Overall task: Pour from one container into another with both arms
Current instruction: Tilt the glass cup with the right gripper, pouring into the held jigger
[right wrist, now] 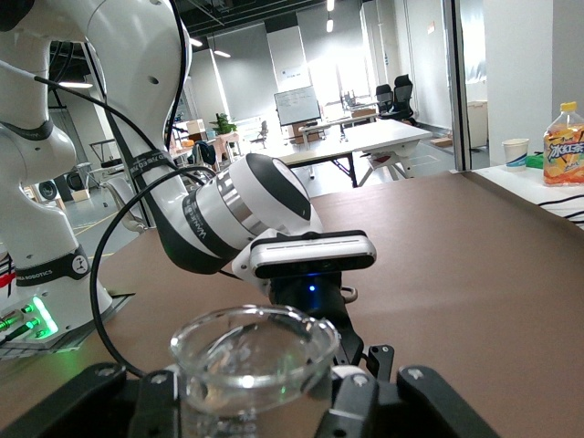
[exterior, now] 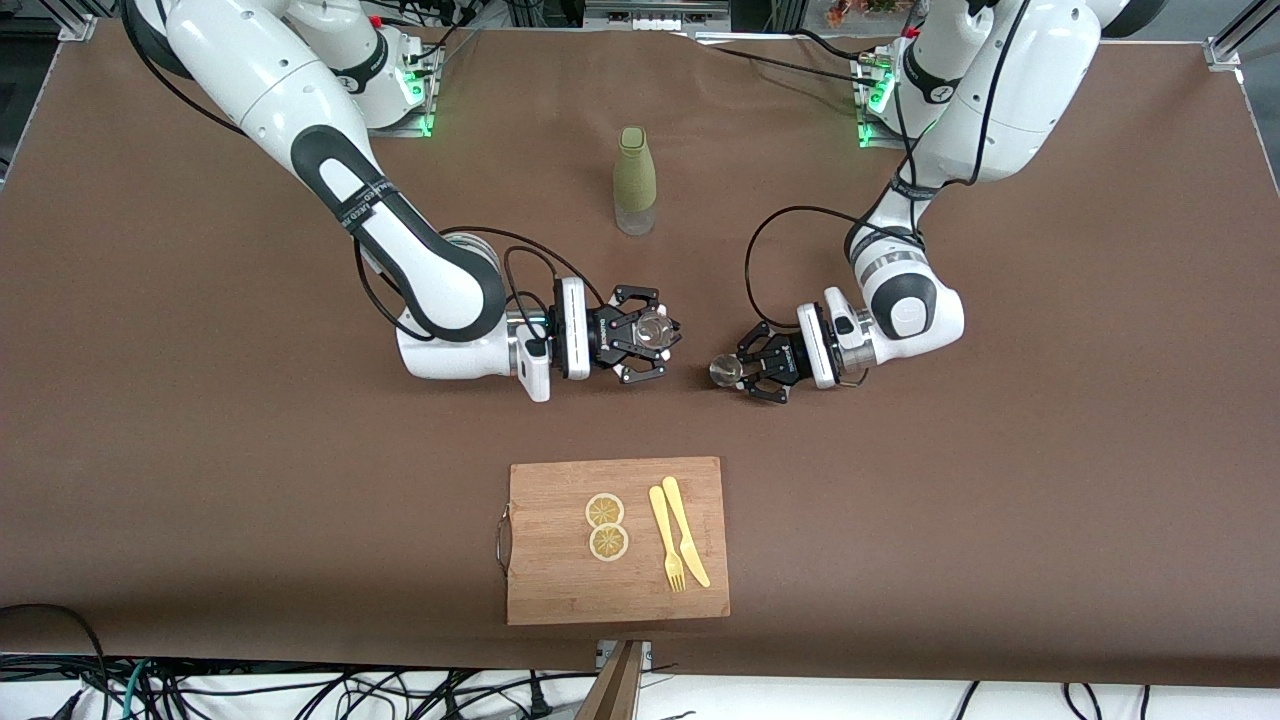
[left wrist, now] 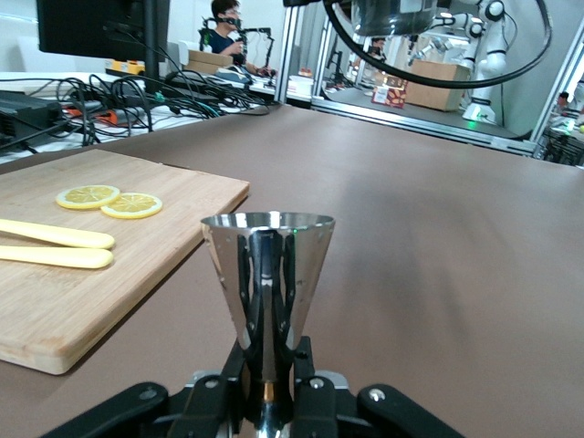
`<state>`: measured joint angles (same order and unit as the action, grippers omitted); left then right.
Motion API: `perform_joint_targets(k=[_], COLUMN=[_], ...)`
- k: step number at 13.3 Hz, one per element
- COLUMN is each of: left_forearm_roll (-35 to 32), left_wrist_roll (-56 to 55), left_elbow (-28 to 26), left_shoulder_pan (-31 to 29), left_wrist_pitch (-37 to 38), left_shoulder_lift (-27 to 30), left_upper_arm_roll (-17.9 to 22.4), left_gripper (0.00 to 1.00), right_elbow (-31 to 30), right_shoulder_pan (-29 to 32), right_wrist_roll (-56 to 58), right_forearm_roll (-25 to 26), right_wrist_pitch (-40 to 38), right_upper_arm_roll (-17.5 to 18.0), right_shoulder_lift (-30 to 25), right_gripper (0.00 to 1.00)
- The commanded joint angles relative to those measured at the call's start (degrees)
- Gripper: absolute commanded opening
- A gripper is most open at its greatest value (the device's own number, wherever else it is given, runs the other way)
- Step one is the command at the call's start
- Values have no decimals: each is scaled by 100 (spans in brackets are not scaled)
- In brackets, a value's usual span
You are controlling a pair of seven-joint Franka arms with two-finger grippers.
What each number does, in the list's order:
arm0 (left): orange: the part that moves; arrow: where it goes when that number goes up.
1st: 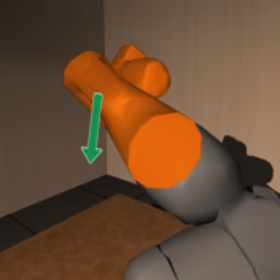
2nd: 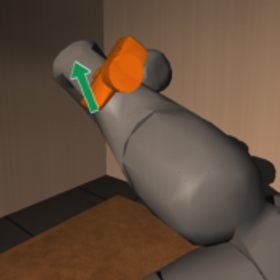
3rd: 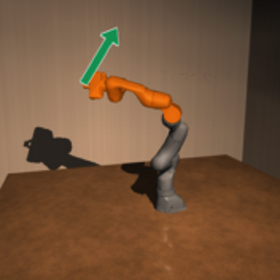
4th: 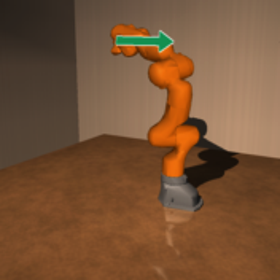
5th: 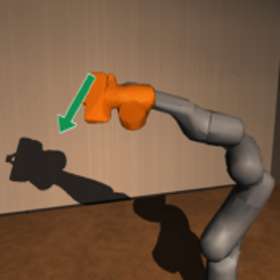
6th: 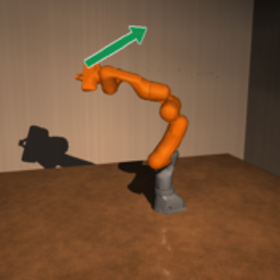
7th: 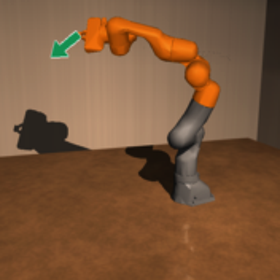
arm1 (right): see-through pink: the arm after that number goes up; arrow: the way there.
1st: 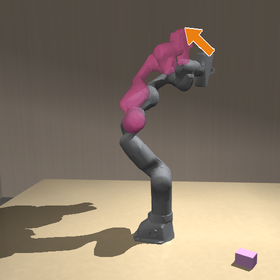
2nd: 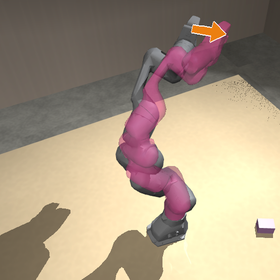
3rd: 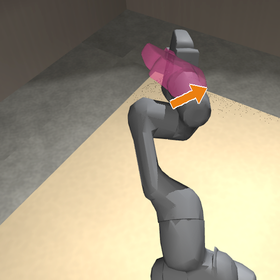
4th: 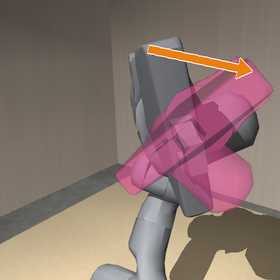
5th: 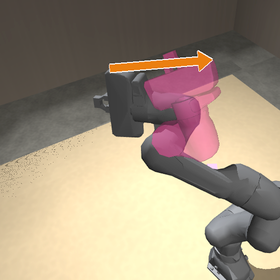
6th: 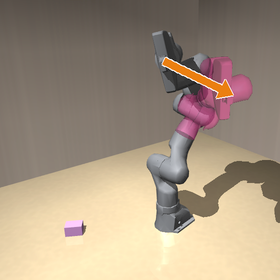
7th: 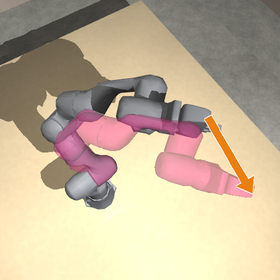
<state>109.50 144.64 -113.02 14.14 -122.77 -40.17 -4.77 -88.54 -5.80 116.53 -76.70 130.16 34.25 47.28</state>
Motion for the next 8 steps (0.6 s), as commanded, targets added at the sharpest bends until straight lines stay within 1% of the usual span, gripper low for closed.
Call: perform_joint_targets(k=[1, 2, 4, 8], left_forearm_roll=[649, 869, 1055, 1319], left_wrist_roll=[415, 442, 451, 460], left_elbow=[-28, -19, -27, -10], left_shoulder_pan=[141, 150, 151, 168], left_wrist_pitch=[-54, -124, -256, -257], left_shoulder_lift=[-78, -87, -79, -96], left_upper_arm_roll=[-50, -164, -296, -305], left_gripper=[0, 0, 0, 0], right_elbow=[136, 144, 188, 268], right_shoulder_pan=[-114, -141, -228, -369], right_wrist_roll=[-113, -113, -131, -508], right_forearm_roll=[-100, -108, -108, -82], right_wrist_pitch=[150, 228, 351, 616], right_upper_arm_roll=[-6, -6, -6, -15], right_shoulder_lift=[26, 26, 35, 26], right_gripper=[5, 5, 5, 5])
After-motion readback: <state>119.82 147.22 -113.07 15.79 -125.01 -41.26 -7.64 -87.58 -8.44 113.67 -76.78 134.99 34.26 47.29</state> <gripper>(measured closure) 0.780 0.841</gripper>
